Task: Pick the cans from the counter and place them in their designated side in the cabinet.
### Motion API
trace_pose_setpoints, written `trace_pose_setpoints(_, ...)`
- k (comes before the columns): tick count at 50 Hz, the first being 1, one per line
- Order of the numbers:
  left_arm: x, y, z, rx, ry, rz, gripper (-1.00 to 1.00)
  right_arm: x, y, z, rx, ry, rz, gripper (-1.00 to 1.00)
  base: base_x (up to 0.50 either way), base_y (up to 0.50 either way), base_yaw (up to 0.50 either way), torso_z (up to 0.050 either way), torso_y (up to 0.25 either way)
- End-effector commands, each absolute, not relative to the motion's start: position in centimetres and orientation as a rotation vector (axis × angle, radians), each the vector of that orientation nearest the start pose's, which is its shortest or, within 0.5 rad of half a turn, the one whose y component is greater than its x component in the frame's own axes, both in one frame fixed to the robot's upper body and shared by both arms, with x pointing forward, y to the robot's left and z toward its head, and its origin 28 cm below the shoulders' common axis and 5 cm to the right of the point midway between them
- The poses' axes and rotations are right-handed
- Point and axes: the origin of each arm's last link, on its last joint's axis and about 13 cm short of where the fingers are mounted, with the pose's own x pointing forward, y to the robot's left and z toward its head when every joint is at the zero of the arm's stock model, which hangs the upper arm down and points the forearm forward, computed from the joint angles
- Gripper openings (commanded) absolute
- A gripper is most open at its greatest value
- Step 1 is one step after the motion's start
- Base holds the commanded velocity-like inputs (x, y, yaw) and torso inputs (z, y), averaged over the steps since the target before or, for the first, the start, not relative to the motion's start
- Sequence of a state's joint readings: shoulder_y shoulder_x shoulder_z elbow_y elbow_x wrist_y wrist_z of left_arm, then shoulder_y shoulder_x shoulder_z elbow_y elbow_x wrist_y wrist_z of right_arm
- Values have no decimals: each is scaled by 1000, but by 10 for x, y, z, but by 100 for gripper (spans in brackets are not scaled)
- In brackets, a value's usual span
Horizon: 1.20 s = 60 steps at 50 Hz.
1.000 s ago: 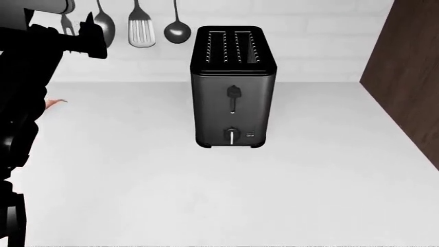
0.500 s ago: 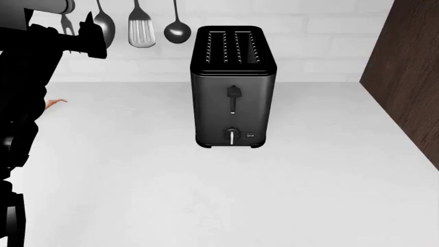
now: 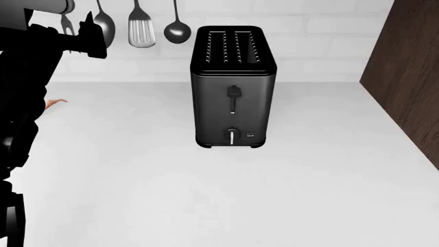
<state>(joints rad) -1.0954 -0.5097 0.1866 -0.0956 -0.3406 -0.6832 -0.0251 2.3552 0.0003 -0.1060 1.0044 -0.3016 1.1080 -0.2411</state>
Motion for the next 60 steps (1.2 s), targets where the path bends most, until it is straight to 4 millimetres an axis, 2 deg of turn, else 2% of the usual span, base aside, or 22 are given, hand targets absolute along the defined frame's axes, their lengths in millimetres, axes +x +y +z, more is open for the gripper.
trace_pose_setpoints(1, 345, 315, 291, 206, -252, 80, 100, 273, -115, 577, -214, -226, -111, 100, -35, 0, 0, 0, 0)
trace_pose_setpoints(52, 346, 315, 291, 209, -254, 59, 100, 273, -115, 577, -214, -226, -111, 100, -493, 22, 0, 0, 0)
trace_pose_setpoints(53, 346, 315, 291, 208, -256, 60, 100, 275, -121, 578, -100, -267, -25, 100, -492, 12, 0, 0, 0)
trace_pose_setpoints(60, 346, 315, 291, 203, -264, 61, 100, 276, -126, 578, -117, -268, -10, 100, -187, 3, 0, 0, 0)
